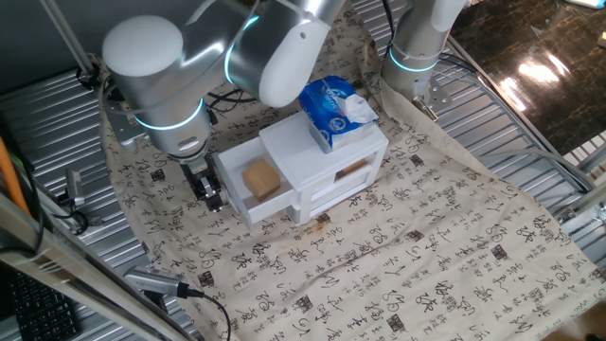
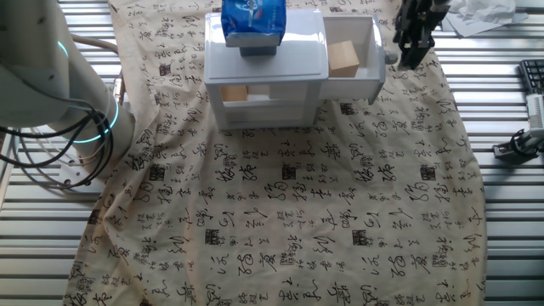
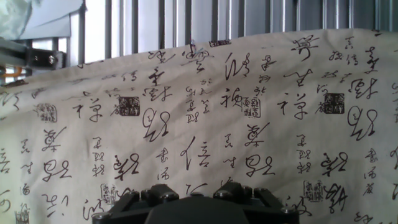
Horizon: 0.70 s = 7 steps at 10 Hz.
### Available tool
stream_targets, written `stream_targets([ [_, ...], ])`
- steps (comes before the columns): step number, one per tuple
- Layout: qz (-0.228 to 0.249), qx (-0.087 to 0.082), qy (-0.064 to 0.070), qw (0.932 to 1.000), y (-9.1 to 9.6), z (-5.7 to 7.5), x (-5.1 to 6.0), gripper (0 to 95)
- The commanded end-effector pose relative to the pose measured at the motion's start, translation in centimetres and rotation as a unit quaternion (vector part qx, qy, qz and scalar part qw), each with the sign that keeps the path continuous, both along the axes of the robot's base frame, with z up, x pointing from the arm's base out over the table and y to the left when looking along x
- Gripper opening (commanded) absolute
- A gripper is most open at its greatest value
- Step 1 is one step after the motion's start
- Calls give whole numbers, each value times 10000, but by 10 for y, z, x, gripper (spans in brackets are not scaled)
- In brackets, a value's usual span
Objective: Put things in the drawer
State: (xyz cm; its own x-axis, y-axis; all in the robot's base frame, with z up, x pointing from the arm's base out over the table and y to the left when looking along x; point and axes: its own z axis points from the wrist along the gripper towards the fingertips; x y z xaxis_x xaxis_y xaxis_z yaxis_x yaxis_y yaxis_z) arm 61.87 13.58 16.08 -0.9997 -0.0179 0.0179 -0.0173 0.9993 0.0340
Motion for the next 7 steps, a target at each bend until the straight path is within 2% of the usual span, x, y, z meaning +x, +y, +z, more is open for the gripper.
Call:
stream_targets([
  [1, -29, 8, 35, 10000, -1, -1, -1, 570],
  [7, -61, 16, 40, 10000, -4, -6, -11, 570],
])
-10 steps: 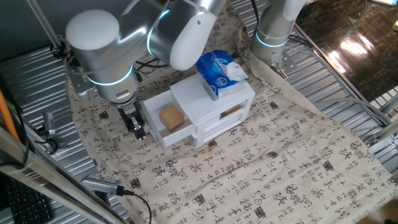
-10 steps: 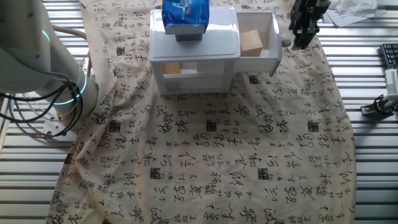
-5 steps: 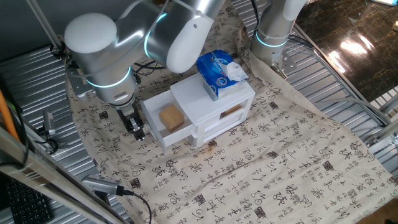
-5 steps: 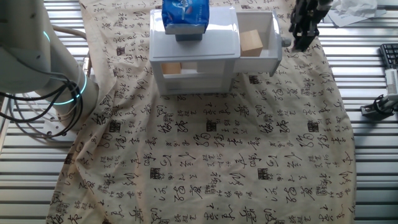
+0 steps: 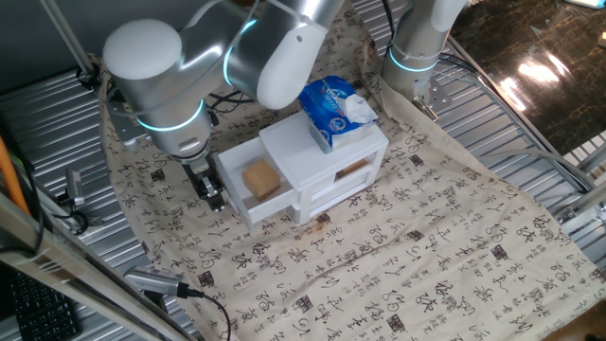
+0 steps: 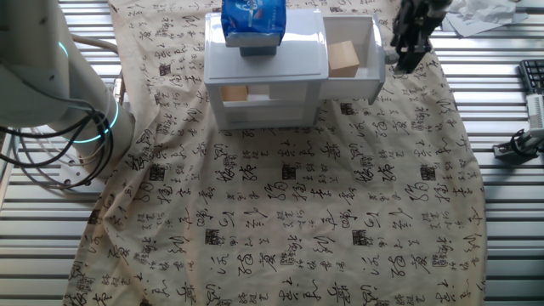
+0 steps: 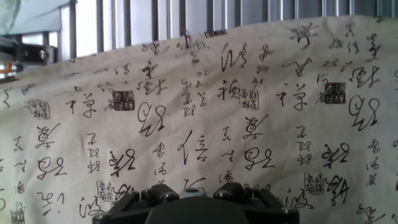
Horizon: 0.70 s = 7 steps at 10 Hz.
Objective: Put things in the drawer
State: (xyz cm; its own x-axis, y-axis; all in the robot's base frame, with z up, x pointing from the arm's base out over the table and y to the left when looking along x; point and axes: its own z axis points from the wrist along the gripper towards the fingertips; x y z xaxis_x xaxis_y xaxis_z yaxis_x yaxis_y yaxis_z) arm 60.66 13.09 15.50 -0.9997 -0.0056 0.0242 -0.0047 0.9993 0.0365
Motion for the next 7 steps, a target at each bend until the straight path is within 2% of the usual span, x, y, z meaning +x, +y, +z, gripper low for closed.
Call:
stream_targets([
  [1, -33, 36, 11, 10000, 0, -1, -1, 570],
  [7, -131, 53, -25, 9999, -2, -3, -11, 570],
])
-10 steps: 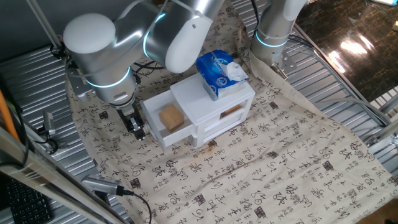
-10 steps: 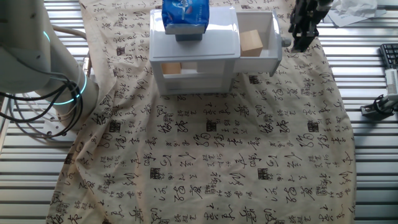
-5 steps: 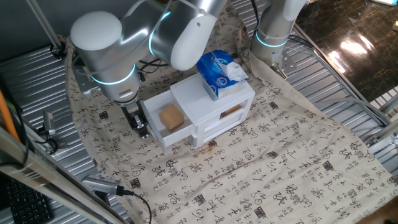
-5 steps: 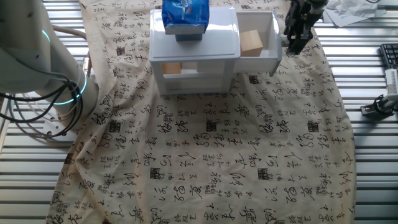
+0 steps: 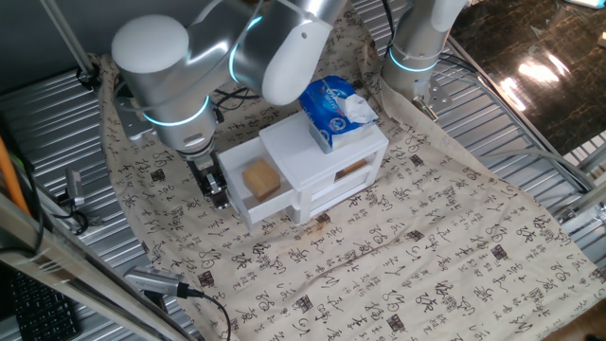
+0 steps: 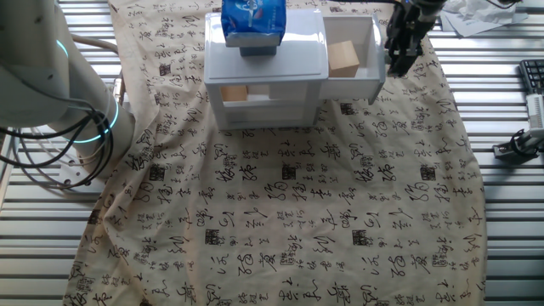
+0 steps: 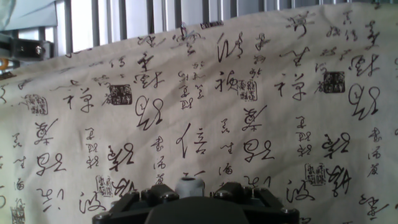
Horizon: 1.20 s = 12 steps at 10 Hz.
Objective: Put things in the drawer
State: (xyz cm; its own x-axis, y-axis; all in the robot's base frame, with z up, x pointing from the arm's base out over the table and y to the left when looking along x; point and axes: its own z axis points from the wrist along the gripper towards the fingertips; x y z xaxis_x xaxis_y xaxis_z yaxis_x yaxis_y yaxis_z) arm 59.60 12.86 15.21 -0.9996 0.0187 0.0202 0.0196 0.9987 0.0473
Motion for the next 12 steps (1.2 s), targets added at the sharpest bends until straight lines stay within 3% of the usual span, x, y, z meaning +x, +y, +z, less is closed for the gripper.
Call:
stream_targets([
  [1, -13, 4, -6, 10000, 0, 0, -1, 570],
  [12, -115, 18, -10, 9999, 0, 2, -6, 570],
])
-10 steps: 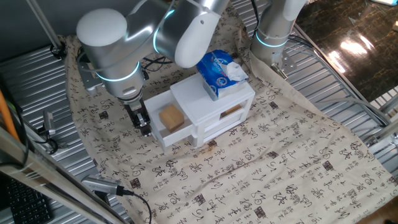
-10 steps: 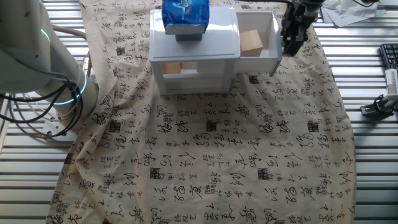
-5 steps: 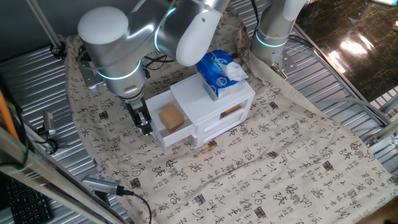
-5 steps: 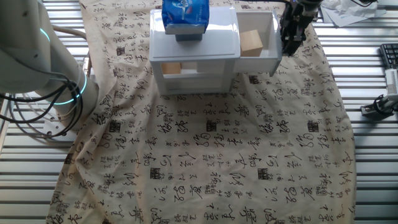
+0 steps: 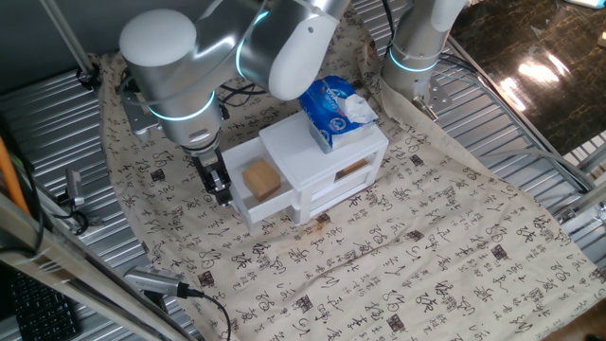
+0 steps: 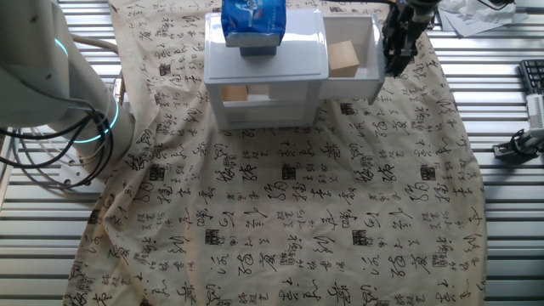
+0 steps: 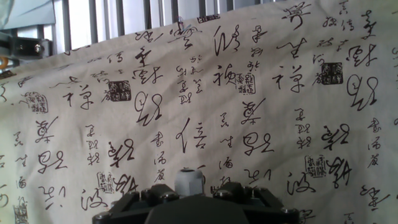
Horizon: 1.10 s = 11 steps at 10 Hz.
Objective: Put things in the drawer
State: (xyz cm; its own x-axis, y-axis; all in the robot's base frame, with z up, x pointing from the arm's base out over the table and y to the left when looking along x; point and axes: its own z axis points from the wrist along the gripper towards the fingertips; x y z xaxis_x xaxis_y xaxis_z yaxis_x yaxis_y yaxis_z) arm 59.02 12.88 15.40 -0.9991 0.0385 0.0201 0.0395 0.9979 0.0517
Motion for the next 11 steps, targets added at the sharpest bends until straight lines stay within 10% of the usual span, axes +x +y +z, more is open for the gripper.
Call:
stream_targets([
  [1, -37, -5, -8, 10000, 0, 0, 0, 570],
  [11, -164, -4, -53, 9999, 12, -1, -5, 570],
])
